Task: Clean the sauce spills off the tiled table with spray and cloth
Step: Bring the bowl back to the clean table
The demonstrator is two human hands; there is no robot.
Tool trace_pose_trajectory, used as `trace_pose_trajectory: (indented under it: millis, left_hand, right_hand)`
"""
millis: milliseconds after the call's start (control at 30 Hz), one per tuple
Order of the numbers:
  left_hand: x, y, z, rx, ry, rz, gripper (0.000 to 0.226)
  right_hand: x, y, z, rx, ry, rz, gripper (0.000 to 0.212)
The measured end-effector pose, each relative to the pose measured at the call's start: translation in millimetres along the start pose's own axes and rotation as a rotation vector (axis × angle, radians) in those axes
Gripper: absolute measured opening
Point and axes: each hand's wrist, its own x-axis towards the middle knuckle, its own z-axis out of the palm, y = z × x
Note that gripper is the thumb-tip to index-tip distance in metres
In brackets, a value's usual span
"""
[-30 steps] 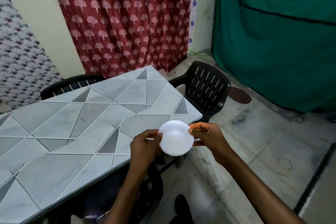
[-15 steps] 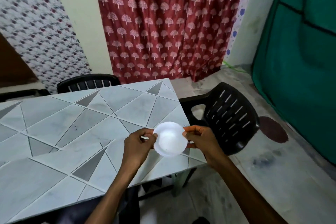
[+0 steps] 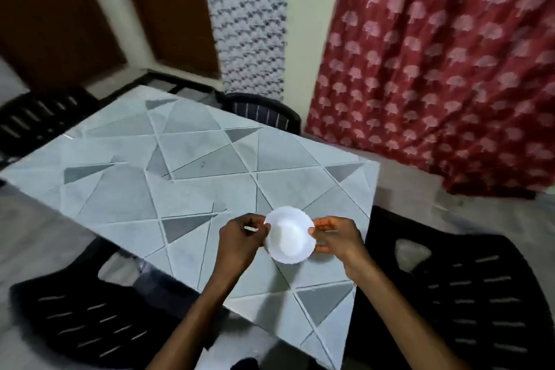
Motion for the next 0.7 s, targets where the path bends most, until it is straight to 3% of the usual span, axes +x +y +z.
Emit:
trace_pose_trajectory:
  millis: [167, 400, 700]
  left_hand:
    - [11, -2, -27, -0.037, 0.198, -0.058, 0.004]
    - [57, -12, -77, -0.020, 0.417, -0.054, 0.008]
    - [214, -74, -158, 0.034, 0.399, -0.190, 0.007]
  right_hand:
    - [39, -32, 33, -0.030, -0.229, 0.012, 0.014]
    - [90, -57, 126, -0.140, -0.260, -0.015, 0.011]
    - [207, -71, 269, -0.319, -0.146, -0.039, 0.014]
